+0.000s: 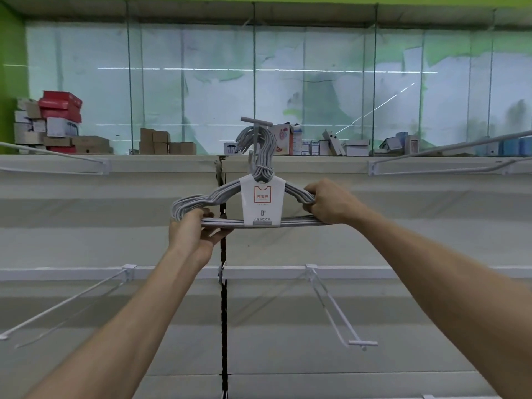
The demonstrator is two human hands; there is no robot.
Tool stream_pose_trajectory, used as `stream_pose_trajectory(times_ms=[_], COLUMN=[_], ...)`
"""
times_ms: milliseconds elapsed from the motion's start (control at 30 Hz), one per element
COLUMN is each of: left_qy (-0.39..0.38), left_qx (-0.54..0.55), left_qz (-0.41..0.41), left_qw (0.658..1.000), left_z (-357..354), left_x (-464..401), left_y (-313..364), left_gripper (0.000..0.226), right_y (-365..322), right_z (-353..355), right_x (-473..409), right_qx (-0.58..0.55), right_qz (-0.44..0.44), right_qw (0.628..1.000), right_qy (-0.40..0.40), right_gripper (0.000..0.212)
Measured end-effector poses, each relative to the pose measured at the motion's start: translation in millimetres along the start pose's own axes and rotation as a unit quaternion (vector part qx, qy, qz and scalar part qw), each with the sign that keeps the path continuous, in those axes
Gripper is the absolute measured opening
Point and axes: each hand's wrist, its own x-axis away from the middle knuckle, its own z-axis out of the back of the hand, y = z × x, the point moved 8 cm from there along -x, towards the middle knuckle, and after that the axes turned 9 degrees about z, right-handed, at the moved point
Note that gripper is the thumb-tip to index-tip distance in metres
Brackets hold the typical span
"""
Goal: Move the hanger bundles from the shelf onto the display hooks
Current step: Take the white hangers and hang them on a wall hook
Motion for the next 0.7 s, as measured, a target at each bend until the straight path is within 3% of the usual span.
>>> stream_pose_trajectory(times_ms=[167, 700], left_qy=[0.011, 0.024], left_qx=[0.005, 0.025], left_qz=[-0.006, 0.034], left_qw=[1.000, 0.999], left_z=[6, 21], left_x=[-9, -44], left_y=[0, -30], left_gripper=[0.013, 0.044], right_y=[4, 19], right_z=[-15, -46], right_x=[-12, -21], right_qx=[0.012, 0.051], right_qz=[-0.003, -0.031], right_qw=[1.000, 0.998], right_qy=[-0.011, -0.017], right_gripper=[0.016, 0.011])
